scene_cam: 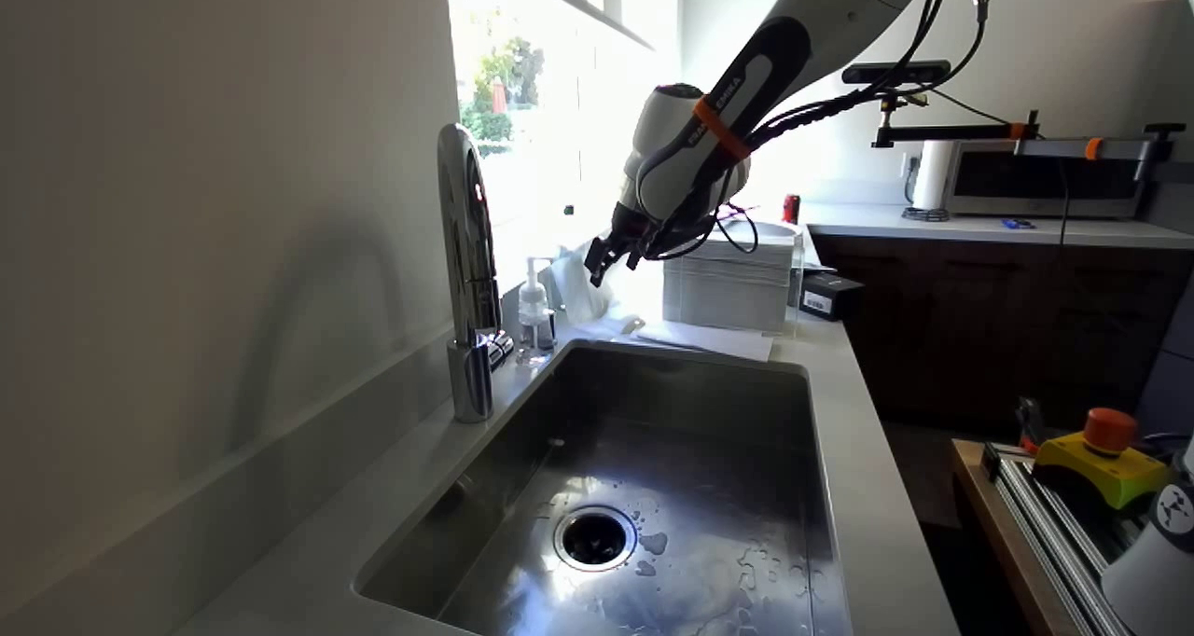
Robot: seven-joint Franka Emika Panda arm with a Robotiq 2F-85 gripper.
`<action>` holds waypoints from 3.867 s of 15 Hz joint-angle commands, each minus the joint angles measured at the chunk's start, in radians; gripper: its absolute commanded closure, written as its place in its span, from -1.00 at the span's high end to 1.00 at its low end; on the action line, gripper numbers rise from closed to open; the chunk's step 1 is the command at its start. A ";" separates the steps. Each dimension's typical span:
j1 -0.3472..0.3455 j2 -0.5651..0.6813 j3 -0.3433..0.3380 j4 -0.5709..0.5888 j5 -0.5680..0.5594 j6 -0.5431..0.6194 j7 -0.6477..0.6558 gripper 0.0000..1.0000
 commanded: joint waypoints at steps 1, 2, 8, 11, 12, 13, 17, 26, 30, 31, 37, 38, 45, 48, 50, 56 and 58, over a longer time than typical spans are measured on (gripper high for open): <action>0.060 0.076 -0.087 0.067 0.011 -0.008 -0.033 1.00; 0.071 0.095 -0.107 0.083 0.005 -0.007 -0.033 1.00; 0.063 0.193 -0.098 0.174 0.016 -0.022 -0.104 1.00; 0.075 0.243 -0.122 0.213 0.005 -0.009 -0.102 1.00; 0.073 0.256 -0.123 0.223 0.008 -0.012 -0.105 1.00; 0.079 0.273 -0.136 0.235 0.007 -0.011 -0.097 1.00; 0.104 0.310 -0.171 0.260 0.004 -0.010 -0.079 1.00; 0.118 0.366 -0.194 0.295 0.017 -0.009 -0.059 1.00; 0.114 0.386 -0.188 0.305 0.020 0.002 -0.057 1.00; 0.114 0.391 -0.189 0.308 0.021 0.002 -0.054 1.00; 0.103 0.402 -0.180 0.323 0.030 -0.003 -0.051 -0.17; 0.102 0.403 -0.178 0.324 0.032 -0.004 -0.053 -0.30; 0.105 0.367 -0.169 0.307 0.033 -0.010 -0.063 -1.00; 0.115 0.327 -0.171 0.277 0.026 0.000 -0.067 -0.96; 0.113 0.288 -0.159 0.254 0.025 -0.010 -0.079 -0.96; 0.093 0.115 -0.087 0.129 0.025 -0.076 -0.156 -0.96; 0.091 0.052 -0.071 0.080 0.019 -0.113 -0.191 -0.96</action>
